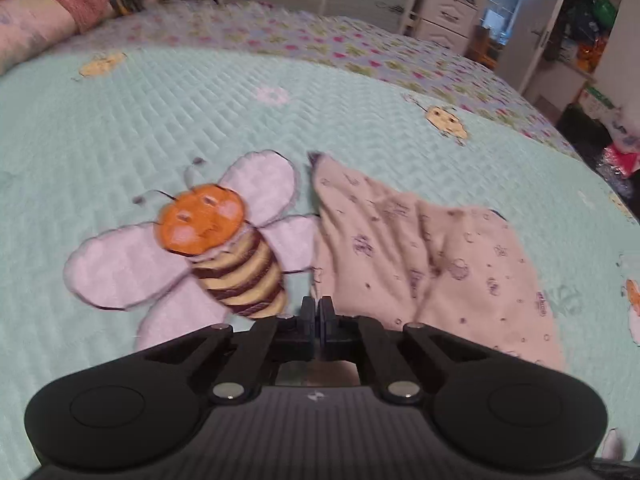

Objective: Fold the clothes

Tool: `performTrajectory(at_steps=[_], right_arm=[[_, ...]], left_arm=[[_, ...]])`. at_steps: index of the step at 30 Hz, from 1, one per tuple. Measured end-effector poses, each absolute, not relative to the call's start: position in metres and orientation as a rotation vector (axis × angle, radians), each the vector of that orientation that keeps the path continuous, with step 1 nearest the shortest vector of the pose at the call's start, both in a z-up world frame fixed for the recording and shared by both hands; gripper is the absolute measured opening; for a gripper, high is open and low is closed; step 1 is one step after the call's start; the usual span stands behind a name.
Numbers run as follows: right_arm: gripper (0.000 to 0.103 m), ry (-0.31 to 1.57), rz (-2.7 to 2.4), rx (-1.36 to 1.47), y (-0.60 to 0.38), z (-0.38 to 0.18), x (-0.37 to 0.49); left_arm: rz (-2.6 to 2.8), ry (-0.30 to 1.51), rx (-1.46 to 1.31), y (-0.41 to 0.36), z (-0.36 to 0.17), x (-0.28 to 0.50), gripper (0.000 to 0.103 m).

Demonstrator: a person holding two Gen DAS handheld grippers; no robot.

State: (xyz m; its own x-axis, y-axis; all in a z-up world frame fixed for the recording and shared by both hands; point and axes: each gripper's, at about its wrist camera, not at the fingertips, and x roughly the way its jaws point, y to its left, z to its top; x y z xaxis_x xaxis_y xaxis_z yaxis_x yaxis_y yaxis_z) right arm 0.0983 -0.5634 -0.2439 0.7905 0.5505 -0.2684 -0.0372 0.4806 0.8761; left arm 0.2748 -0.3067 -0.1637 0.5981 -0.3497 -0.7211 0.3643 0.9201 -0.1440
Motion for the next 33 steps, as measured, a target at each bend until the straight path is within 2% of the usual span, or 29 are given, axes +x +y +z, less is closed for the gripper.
performTrajectory(at_steps=[5,11,13,15,16,17,20,22,24,26,31,33], right_arm=[[0.015,0.572,0.384,1.017,-0.563,-0.243,0.104],[0.015,0.569,0.393,1.037,-0.566,-0.243,0.103],[0.015,0.567,0.394,1.042,-0.566,-0.244,0.101],[0.016,0.536,0.381,1.042,-0.569,-0.241,0.098],[0.016,0.511,0.369,1.039,-0.571,-0.239,0.096],[0.018,0.487,0.357,1.036,-0.573,-0.236,0.094],[0.035,0.416,0.308,1.012,-0.579,-0.227,0.088],[0.039,0.406,0.156,0.886,-0.586,-0.211,0.087],[0.054,0.407,0.067,0.858,-0.597,-0.201,0.097],[0.064,0.431,0.035,0.854,-0.609,-0.197,0.119],[0.062,0.535,0.059,0.89,-0.637,-0.211,0.189],[0.054,0.554,0.091,0.924,-0.646,-0.218,0.212]], left_arm=[[-0.409,0.836,-0.016,-0.298,-0.167,0.276,0.002],[-0.386,0.802,-0.136,-0.295,-0.163,0.294,0.009],[-0.399,0.763,-0.166,-0.297,-0.156,0.302,0.021],[-0.409,0.742,-0.177,-0.302,-0.153,0.311,0.043],[-0.412,0.735,-0.165,-0.307,-0.153,0.317,0.045],[-0.414,0.734,-0.142,-0.311,-0.154,0.323,0.045],[-0.425,0.772,-0.123,-0.319,-0.163,0.339,0.045],[-0.443,0.812,-0.152,-0.316,-0.171,0.345,0.046],[-0.473,0.813,-0.192,-0.311,-0.173,0.347,0.054],[-0.507,0.817,-0.222,-0.308,-0.175,0.352,0.056],[-0.568,0.836,-0.275,-0.312,-0.179,0.371,0.066],[-0.604,0.845,-0.28,-0.314,-0.179,0.378,0.068]])
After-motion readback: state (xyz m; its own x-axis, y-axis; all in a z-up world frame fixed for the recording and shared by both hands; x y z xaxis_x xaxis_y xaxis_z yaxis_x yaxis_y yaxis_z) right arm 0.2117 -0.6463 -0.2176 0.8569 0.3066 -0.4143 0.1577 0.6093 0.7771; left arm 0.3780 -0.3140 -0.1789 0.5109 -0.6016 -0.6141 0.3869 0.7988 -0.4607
